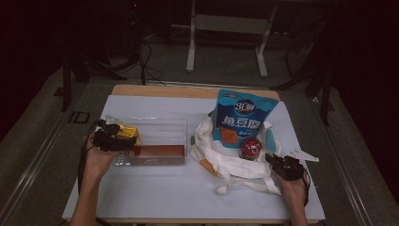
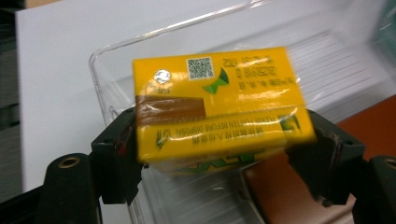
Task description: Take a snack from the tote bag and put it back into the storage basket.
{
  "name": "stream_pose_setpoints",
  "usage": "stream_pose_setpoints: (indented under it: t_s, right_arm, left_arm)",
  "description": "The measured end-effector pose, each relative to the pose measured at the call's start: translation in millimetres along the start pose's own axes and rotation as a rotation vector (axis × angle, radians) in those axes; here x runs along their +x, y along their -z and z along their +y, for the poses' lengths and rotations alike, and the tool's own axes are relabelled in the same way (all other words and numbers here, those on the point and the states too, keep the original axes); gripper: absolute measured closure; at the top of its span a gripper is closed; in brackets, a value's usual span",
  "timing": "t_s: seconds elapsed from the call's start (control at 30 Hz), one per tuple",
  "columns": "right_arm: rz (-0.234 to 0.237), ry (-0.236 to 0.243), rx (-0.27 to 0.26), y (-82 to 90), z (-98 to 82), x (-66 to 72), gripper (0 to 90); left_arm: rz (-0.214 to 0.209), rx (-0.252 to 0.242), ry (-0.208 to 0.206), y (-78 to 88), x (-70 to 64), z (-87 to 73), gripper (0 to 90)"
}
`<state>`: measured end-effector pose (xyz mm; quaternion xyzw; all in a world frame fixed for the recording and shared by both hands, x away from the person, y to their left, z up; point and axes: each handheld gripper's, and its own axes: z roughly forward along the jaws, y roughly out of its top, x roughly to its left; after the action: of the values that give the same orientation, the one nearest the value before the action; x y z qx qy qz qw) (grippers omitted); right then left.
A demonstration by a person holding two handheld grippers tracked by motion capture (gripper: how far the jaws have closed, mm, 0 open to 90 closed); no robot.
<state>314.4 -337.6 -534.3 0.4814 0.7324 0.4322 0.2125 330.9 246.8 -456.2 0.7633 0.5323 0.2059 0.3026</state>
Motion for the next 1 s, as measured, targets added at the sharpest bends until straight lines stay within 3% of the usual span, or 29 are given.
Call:
stream_pose_setpoints:
  t_s: [0.07, 0.27, 0.67, 0.83, 1.0]
  right_arm:
    - [0.001, -0.002, 0.000, 0.0, 0.0, 0.0, 78.9]
    - [0.000, 0.001, 0.000, 0.0, 0.0, 0.1, 78.8]
    - [0.009, 0.002, -0.001, 0.1, -0.1, -0.2, 77.1]
    - [0.012, 0.000, -0.001, 0.2, -0.1, -0.5, 76.6]
    - [0.013, -0.001, -0.001, 0.2, -0.1, -0.6, 76.6]
  left_arm:
    - [-0.025, -0.008, 0.012, 3.9, 2.8, -1.7, 24.5]
    - [-0.033, -0.014, 0.024, 8.4, 4.6, -7.2, 24.4]
    - [-0.022, -0.018, 0.019, 6.9, 4.9, -5.8, 21.9]
    - [-0.006, -0.030, -0.008, 7.7, 6.7, -2.7, 16.7]
    - [-0.028, -0.079, -0.002, 13.5, 7.8, -0.1, 15.1]
